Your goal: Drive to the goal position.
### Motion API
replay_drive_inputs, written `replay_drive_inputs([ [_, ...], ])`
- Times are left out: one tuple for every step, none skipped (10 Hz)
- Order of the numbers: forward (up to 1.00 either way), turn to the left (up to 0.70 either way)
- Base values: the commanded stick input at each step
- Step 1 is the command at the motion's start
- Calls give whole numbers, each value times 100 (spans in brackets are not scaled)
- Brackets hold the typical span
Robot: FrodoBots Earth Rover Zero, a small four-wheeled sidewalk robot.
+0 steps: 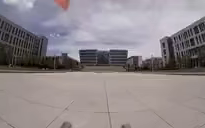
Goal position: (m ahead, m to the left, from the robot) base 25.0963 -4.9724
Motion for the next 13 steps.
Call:
replay_drive_inputs([
  [70, 0],
  [70, 0],
  [70, 0],
  [70, 0],
  [70, -1],
  [70, -7],
  [70, -19],
  [70, -14],
  [70, 0],
  [70, 0],
  [70, 0],
  [70, 0],
  [70, 0],
])
